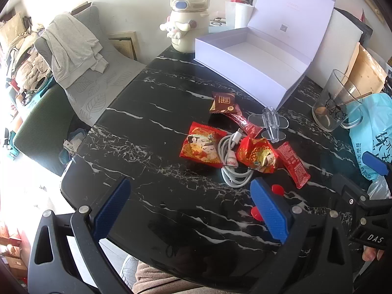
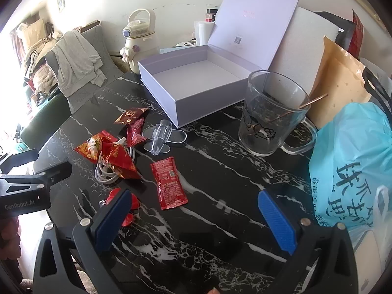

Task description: Organize objects

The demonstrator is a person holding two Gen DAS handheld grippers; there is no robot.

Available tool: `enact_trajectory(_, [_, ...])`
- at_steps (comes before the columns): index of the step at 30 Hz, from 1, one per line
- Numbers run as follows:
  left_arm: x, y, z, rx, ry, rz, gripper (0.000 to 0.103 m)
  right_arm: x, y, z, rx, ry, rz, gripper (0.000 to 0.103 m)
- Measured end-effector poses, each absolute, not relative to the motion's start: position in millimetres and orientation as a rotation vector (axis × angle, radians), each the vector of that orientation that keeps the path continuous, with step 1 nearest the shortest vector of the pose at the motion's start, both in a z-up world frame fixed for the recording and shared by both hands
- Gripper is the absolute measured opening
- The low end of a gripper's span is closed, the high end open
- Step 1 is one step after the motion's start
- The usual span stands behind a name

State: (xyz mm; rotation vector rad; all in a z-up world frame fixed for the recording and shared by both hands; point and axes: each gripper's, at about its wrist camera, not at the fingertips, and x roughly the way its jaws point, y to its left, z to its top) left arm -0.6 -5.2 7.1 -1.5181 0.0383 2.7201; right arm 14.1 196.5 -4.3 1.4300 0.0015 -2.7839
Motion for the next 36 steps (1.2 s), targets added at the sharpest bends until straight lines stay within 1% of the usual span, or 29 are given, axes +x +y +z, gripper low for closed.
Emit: enact_trajectory(36, [-5, -15, 2, -1.522, 0.028, 2.694, 0.099, 5, 185, -10, 1.42, 0.039, -2.776, 0.102])
